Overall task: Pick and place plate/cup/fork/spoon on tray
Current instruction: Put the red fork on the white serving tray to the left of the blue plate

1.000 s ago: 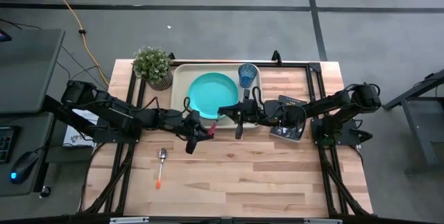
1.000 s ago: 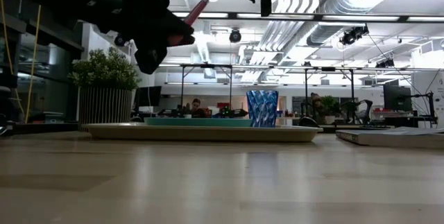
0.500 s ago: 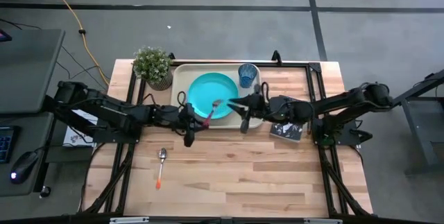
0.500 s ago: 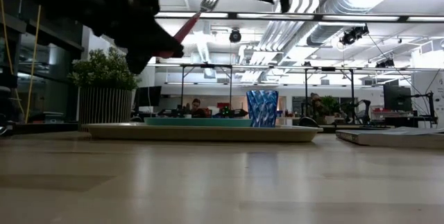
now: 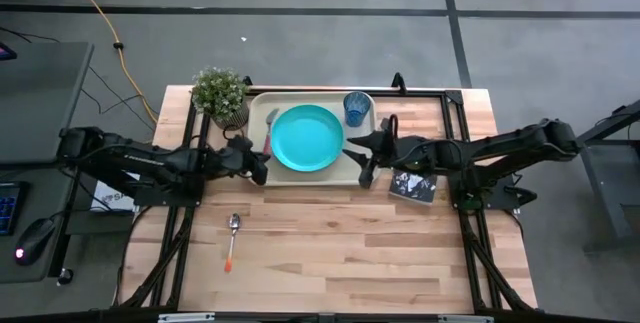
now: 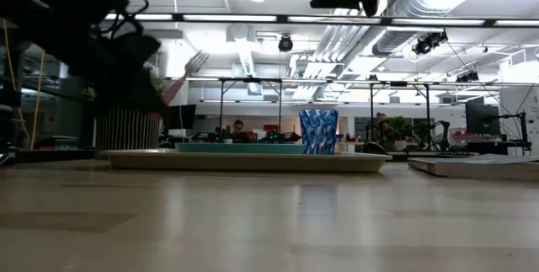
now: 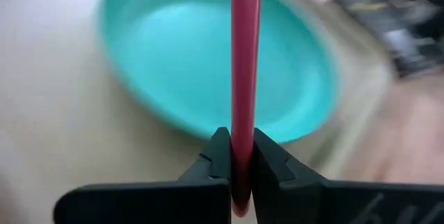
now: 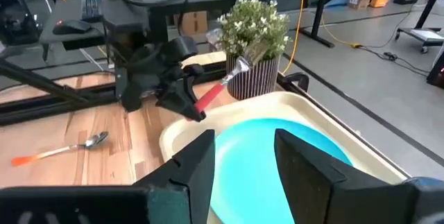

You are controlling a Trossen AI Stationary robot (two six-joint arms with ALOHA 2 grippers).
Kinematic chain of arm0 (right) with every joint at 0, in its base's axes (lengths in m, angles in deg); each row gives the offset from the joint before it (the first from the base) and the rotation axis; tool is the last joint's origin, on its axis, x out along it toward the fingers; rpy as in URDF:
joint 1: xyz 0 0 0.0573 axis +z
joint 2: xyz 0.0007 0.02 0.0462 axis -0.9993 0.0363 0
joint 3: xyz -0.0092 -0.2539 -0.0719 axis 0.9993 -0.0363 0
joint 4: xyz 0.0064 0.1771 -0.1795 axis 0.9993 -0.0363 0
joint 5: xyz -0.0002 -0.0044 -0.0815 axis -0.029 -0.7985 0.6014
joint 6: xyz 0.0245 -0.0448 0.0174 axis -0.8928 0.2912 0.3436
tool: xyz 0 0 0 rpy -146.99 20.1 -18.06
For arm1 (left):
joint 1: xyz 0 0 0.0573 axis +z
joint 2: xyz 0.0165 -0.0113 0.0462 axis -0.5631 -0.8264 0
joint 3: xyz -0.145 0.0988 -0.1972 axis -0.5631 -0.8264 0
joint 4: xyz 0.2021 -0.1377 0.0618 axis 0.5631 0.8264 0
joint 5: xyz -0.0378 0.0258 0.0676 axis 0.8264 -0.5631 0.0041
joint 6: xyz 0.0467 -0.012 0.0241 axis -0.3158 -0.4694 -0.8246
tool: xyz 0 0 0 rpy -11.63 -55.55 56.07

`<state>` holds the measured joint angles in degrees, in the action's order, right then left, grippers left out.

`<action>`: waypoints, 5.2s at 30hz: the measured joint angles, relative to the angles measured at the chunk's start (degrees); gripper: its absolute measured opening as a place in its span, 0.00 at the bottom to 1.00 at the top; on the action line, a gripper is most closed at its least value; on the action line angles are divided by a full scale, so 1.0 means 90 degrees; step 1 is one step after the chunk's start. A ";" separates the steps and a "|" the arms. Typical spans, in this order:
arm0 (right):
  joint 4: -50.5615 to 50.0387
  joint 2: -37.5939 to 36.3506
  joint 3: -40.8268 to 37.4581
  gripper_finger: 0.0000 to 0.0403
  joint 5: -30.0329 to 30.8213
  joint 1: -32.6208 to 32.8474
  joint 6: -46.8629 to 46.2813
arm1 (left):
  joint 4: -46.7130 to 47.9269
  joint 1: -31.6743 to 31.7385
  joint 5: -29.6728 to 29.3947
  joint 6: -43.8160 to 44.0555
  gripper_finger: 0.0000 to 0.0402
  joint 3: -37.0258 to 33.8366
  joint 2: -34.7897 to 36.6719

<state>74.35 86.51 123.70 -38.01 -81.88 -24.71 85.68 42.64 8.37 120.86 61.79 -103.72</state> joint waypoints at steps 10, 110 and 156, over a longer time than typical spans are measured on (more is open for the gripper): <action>-0.0045 0.0192 0.0000 0.35 -0.0002 0.0000 -0.0065 | 0.0474 0.0466 -0.0122 0.0684 0.00 0.0036 -0.0791; -0.0175 0.0188 0.0000 0.35 -0.0057 -0.0002 -0.0516 | 0.2639 0.1818 0.1275 -0.0043 0.00 0.2315 -0.2445; -0.0713 0.0188 -0.0002 0.35 -0.0055 0.0000 -0.0783 | 0.1723 0.1915 0.1873 0.1181 0.00 0.1418 -0.2497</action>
<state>67.94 88.21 123.68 -38.51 -81.88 -31.76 101.19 59.88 25.23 131.49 74.56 -126.20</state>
